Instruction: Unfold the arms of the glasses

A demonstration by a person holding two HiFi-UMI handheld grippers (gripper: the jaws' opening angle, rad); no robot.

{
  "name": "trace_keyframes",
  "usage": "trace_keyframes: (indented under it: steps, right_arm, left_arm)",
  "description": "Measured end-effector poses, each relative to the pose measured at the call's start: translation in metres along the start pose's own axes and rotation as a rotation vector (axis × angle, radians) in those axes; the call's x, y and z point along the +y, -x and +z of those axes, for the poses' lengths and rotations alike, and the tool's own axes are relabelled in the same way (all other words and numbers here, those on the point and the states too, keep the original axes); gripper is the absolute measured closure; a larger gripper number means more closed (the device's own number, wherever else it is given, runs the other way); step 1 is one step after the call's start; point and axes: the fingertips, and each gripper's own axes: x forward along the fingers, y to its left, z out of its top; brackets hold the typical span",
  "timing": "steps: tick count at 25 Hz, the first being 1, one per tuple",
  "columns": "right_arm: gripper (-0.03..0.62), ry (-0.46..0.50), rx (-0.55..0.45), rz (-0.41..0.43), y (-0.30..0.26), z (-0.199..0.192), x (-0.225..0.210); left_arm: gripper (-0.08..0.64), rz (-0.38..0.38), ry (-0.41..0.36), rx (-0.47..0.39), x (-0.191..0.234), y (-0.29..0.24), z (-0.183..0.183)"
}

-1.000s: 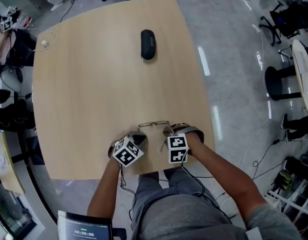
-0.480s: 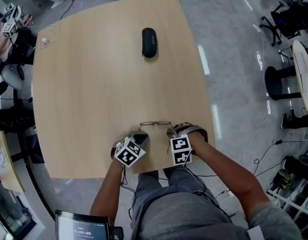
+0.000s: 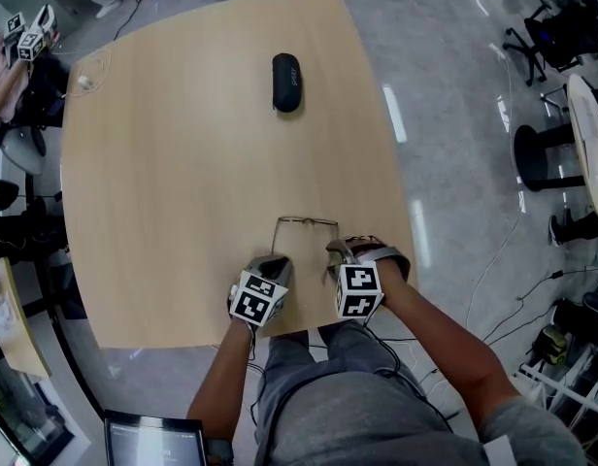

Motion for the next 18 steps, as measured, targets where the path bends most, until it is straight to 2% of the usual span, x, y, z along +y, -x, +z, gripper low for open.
trace_keyframes:
  steps: [3,5,10,14,18]
  right_arm:
    - [0.423,-0.075,-0.051,0.074,0.001,0.014,0.017]
    - [0.423,-0.077,-0.056,0.117,-0.004,0.020,0.030]
    - [0.423,-0.056,0.033,0.249,-0.007,0.004,0.054]
    - [0.423,-0.029,0.099,0.248,-0.005,-0.020,0.049]
    - [0.423,0.002,0.120,0.214,-0.005,-0.029,0.036]
  left_arm:
    - [0.552,0.006,0.017,-0.006,0.003,0.001,0.000]
    - [0.552,0.007,0.027,-0.006,0.003,0.001,0.000]
    - [0.552,0.006,0.054,-0.009,0.004,-0.001,0.000]
    - [0.552,0.004,0.062,-0.008,0.005,0.000,0.000]
    - [0.552,0.013,0.068,-0.011,0.006,0.000,0.000]
